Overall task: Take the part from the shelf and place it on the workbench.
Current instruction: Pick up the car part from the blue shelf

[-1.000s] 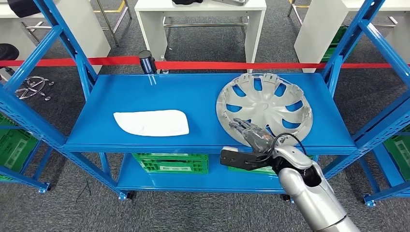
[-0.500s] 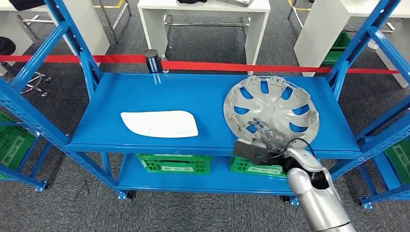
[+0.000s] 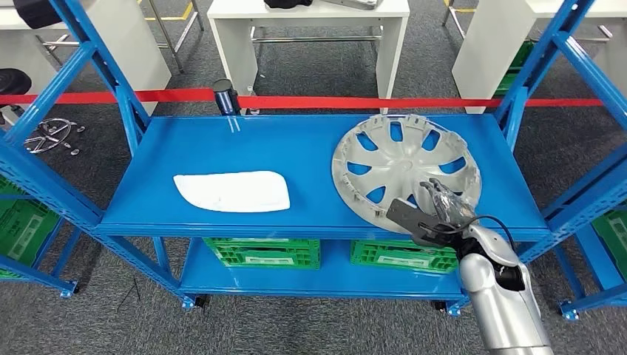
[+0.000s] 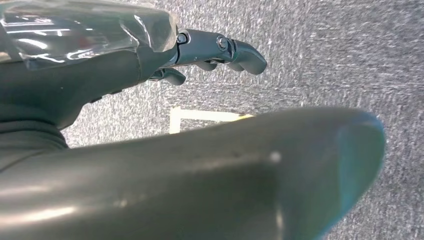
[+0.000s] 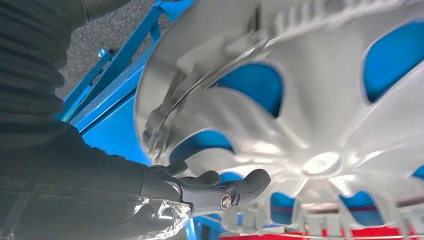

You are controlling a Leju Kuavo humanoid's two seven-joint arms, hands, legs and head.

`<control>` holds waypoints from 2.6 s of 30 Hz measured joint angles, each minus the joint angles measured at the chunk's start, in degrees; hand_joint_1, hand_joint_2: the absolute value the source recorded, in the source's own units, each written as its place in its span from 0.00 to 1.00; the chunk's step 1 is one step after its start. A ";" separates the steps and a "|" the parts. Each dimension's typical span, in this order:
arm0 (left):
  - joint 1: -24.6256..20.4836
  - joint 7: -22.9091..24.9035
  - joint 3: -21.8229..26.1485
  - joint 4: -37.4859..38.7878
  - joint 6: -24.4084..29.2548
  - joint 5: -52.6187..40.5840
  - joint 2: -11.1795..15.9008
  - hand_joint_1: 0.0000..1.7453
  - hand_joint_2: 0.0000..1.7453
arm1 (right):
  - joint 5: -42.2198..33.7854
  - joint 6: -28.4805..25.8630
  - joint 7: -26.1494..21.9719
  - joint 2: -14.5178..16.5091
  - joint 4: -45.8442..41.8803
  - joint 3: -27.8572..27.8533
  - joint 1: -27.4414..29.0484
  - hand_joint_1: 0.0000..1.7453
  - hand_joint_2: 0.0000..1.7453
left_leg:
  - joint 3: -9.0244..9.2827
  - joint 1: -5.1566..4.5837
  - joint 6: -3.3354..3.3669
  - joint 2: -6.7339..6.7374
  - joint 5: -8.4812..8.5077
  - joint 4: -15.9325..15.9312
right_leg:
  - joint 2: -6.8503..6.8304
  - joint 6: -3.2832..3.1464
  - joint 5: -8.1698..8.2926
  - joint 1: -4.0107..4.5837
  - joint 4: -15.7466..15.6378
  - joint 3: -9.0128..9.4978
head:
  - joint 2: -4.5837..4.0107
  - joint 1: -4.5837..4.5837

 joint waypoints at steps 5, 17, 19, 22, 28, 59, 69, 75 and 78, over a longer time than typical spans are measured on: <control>-0.04 -0.03 0.07 0.18 -0.03 -0.21 0.02 0.00 0.00 | 0.26 0.15 -0.32 0.61 0.96 -1.19 -0.05 0.00 1.00 | -5.15 0.23 -0.07 0.04 -2.83 10.29 | 0.06 -0.18 -0.04 0.48 0.03 0.00 | 0.00 -0.09; -0.89 -1.30 0.05 3.10 2.58 -0.98 1.38 0.00 0.00 | 2.14 1.09 -4.56 1.11 6.03 -0.22 -2.11 0.03 1.00 | 3.82 -0.55 3.19 0.36 4.44 -7.64 | -0.06 0.49 -4.91 1.12 11.04 -5.46 | 0.00 0.23; -0.99 -1.49 0.04 4.14 2.79 -0.98 1.72 0.00 0.00 | 1.72 1.37 -5.17 1.11 7.62 0.84 -2.32 0.32 1.00 | 3.77 -0.62 3.17 0.26 4.40 -7.58 | -0.06 0.87 -5.97 1.01 15.69 -7.95 | 0.00 0.24; -1.13 -1.63 0.04 4.83 2.52 -0.98 2.03 0.00 0.00 | 1.11 1.68 -5.75 1.03 9.27 2.28 -3.05 0.82 1.00 | 3.74 -0.66 2.83 0.12 4.11 -7.13 | -0.19 2.23 -1.95 0.73 6.82 -3.99 | 0.00 0.27; -1.32 -2.09 0.04 5.62 2.69 -0.67 2.49 0.00 0.00 | 0.76 1.74 -6.04 0.89 10.83 4.74 -4.56 0.90 1.00 | 3.08 -0.82 1.36 0.15 3.03 -5.72 | -0.10 0.36 0.80 0.78 -0.72 -0.16 | 0.00 0.19; -0.92 -11.44 -2.25 5.53 3.22 1.49 2.40 0.00 1.00 | -1.46 0.59 -8.62 1.06 13.87 8.66 -7.78 0.97 1.00 | 3.24 -0.16 0.54 0.12 2.27 -5.18 | -0.08 0.28 0.27 0.58 -0.17 -0.06 | 0.01 0.33; -1.33 -11.97 0.88 -0.26 -4.87 11.04 0.08 0.00 1.00 | -36.76 -4.05 -24.05 4.24 3.94 1.38 -4.48 0.97 1.00 | 1.01 0.08 0.59 0.20 1.94 -1.25 | 0.53 -0.38 0.28 1.02 -0.28 0.36 | 0.00 0.15; -1.03 -13.22 1.17 -3.32 -7.74 11.67 -0.95 0.00 1.00 | -54.11 -4.00 -29.95 5.64 -6.89 -1.36 -1.47 0.97 1.00 | 3.20 -0.25 2.21 0.33 3.58 -6.44 | 0.37 0.66 -0.44 1.18 1.01 -0.91 | 0.00 0.23; -0.87 -14.09 1.28 -4.02 -9.62 11.71 -1.47 0.00 1.00 | -61.70 -0.73 -31.95 5.79 -10.56 -1.82 -0.44 0.97 1.00 | 3.26 -0.11 2.69 0.25 4.08 -6.93 | 0.28 0.37 -4.90 1.07 11.07 -5.74 | 0.01 0.38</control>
